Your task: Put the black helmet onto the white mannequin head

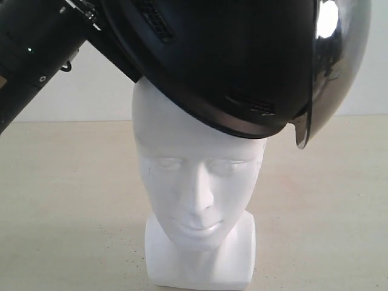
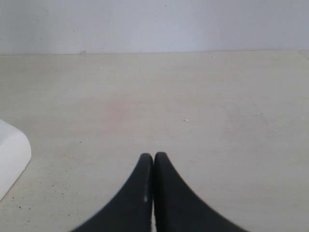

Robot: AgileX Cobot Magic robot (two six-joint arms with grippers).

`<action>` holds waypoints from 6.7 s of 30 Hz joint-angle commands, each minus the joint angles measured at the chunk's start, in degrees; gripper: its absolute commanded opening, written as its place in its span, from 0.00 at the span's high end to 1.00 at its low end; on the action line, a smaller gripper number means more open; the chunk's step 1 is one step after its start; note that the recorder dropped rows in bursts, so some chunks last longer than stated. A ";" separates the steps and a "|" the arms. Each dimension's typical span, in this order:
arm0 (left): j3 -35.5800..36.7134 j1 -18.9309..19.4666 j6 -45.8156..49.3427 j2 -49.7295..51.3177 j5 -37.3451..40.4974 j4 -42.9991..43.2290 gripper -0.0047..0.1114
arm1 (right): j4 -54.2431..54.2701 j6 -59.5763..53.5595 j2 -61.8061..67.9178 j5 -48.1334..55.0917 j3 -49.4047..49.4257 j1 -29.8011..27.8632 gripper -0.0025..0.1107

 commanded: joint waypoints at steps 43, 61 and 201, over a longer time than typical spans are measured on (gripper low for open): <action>9.93 7.44 5.99 1.16 4.11 1.97 0.92 | -0.49 -0.24 -0.31 -0.21 -0.03 -0.45 0.98; 17.07 13.91 8.24 2.03 4.11 2.63 0.92 | -0.49 -0.24 -0.31 -0.21 -0.03 -0.45 0.98; 19.77 45.24 12.12 -14.49 4.11 36.24 0.92 | -2.20 -7.13 -0.31 -4.79 -0.03 -0.45 0.98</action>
